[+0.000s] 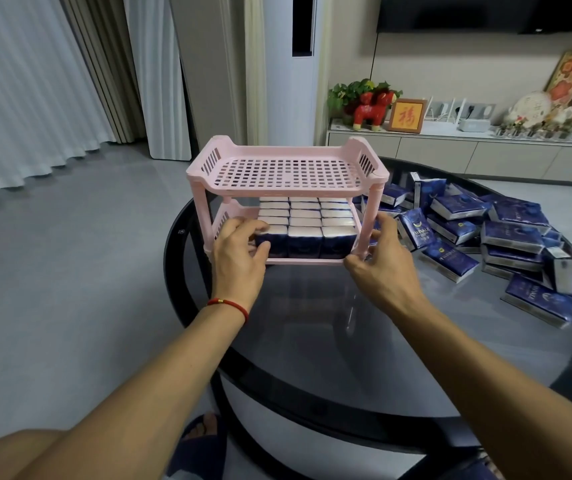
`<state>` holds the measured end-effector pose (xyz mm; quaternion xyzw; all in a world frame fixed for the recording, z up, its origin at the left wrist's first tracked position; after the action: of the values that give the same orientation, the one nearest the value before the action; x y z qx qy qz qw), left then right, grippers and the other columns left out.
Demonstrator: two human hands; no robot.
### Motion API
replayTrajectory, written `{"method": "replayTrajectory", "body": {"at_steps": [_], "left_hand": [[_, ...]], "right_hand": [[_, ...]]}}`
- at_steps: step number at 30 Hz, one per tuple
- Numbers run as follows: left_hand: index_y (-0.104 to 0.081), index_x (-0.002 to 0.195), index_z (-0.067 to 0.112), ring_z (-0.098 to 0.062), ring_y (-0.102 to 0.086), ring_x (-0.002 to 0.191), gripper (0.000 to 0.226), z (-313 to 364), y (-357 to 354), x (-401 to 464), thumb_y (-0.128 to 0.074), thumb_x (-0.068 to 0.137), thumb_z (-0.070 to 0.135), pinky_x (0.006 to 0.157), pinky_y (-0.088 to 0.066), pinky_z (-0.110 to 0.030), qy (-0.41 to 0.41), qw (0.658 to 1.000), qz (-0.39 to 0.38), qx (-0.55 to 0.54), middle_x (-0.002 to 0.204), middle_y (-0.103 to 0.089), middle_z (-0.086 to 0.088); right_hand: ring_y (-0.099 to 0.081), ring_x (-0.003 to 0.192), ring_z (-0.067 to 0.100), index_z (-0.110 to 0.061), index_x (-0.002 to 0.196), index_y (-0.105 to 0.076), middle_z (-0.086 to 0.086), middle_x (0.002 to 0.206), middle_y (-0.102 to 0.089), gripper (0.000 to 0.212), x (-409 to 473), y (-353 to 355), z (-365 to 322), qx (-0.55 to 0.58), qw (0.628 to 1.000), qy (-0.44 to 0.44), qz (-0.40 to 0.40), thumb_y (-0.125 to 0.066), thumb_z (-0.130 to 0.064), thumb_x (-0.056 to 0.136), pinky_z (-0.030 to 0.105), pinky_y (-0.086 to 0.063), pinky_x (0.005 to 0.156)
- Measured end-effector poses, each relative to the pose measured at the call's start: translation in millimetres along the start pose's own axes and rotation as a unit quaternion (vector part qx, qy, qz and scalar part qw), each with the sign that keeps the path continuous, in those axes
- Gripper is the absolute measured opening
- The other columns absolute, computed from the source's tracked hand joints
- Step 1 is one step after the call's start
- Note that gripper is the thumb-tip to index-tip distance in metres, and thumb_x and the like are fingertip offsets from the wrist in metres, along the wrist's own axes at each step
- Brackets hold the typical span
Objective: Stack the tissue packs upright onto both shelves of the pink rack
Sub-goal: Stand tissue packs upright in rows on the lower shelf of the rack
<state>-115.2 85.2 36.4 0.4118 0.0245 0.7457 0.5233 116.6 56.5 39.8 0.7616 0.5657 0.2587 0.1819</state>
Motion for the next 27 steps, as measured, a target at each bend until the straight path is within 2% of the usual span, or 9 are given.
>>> {"method": "replayTrajectory", "body": {"at_steps": [2,7,10,12,15,17,21,24,27], "left_hand": [[-0.075,0.116,0.012,-0.017,-0.068,0.101,0.032,-3.7,-3.3,-0.6,-0.076,0.086,0.001,0.087,-0.058,-0.019,0.031,0.999,0.0,-0.031,0.118,-0.066,-0.005],[-0.073,0.115,0.016,-0.012,-0.064,0.1,0.03,-3.6,-6.3,0.5,-0.077,0.086,0.008,0.076,-0.046,0.001,0.073,0.996,-0.028,-0.042,0.116,-0.069,0.001],[-0.069,0.115,0.018,-0.012,-0.063,0.103,0.033,-5.3,-10.2,0.7,-0.082,0.084,0.016,0.069,-0.042,0.005,0.086,0.994,-0.04,-0.051,0.115,-0.068,0.002],[-0.068,0.111,0.018,-0.014,-0.064,0.103,0.034,-5.8,-12.3,2.6,-0.084,0.081,0.022,0.073,-0.048,-0.003,0.081,0.995,-0.035,-0.046,0.112,-0.068,0.002],[-0.064,0.103,0.02,-0.017,-0.062,0.103,0.033,-6.4,-15.9,5.3,-0.085,0.079,0.03,0.087,-0.058,-0.036,0.078,0.997,-0.016,-0.025,0.108,-0.067,0.004],[-0.062,0.101,0.02,-0.018,-0.061,0.104,0.034,-4.3,-18.1,5.3,-0.085,0.078,0.031,0.088,-0.057,-0.045,0.083,0.996,-0.005,-0.021,0.107,-0.066,0.003],[-0.059,0.105,0.02,-0.02,-0.058,0.11,0.037,-0.8,-20.3,5.1,-0.084,0.08,0.031,0.093,-0.054,-0.042,0.102,0.995,0.002,-0.014,0.111,-0.064,0.003],[-0.058,0.112,0.019,-0.021,-0.057,0.114,0.041,0.5,-20.1,4.8,-0.083,0.081,0.031,0.096,-0.051,-0.04,0.102,0.995,-0.003,-0.013,0.114,-0.063,0.004],[-0.055,0.121,0.02,-0.021,-0.054,0.12,0.048,0.3,-20.7,1.5,-0.083,0.082,0.029,0.099,-0.047,-0.036,0.101,0.995,-0.019,-0.017,0.121,-0.061,0.003]], "right_hand": [[-0.063,0.102,0.022,-0.028,0.138,-0.035,-0.005,0.113,-0.055,0.068,1.9,1.0,1.7,0.032,0.999,-0.013,0.0,-0.072,-0.011,0.083,0.039,-0.054,0.087],[-0.062,0.105,0.015,-0.027,0.132,-0.047,-0.006,0.12,-0.06,0.058,11.2,-0.6,12.7,0.099,0.994,-0.053,-0.005,-0.076,-0.02,0.082,0.046,-0.054,0.098],[-0.063,0.102,0.014,-0.026,0.125,-0.054,-0.006,0.116,-0.064,0.051,18.1,-6.2,19.6,0.113,0.991,-0.065,-0.009,-0.08,-0.034,0.082,0.048,-0.054,0.097],[-0.065,0.1,0.014,-0.026,0.118,-0.059,-0.006,0.109,-0.067,0.045,22.7,-8.0,22.3,0.123,0.99,-0.067,0.011,-0.079,-0.043,0.082,0.048,-0.055,0.096],[-0.068,0.096,0.015,-0.024,0.113,-0.065,-0.005,0.102,-0.071,0.041,27.3,-10.7,24.6,0.151,0.985,-0.078,0.042,-0.079,-0.045,0.082,0.047,-0.056,0.095],[-0.07,0.094,0.016,-0.024,0.111,-0.067,-0.004,0.099,-0.073,0.037,29.2,-13.0,26.2,0.165,0.981,-0.083,0.051,-0.081,-0.042,0.081,0.046,-0.057,0.094],[-0.071,0.091,0.016,-0.024,0.106,-0.069,-0.003,0.095,-0.074,0.029,28.9,-13.7,27.2,0.196,0.975,-0.091,0.048,-0.082,-0.035,0.083,0.046,-0.058,0.092],[-0.071,0.093,0.016,-0.022,0.112,-0.069,-0.004,0.099,-0.074,0.032,27.6,-9.6,26.9,0.204,0.974,-0.097,0.024,-0.08,-0.036,0.085,0.045,-0.058,0.093],[-0.07,0.096,0.015,-0.023,0.114,-0.067,-0.006,0.103,-0.073,0.034,26.1,4.8,34.1,0.164,0.981,-0.098,0.029,-0.079,-0.035,0.084,0.045,-0.057,0.094]]}}
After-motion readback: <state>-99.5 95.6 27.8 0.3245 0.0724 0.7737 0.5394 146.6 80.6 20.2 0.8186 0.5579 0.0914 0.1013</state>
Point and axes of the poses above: each hand's wrist, its own x-axis towards the middle knuckle, its own y-axis out of the back of the hand, z = x × y, the point moved 5 cm from there along x, towards the middle knuckle
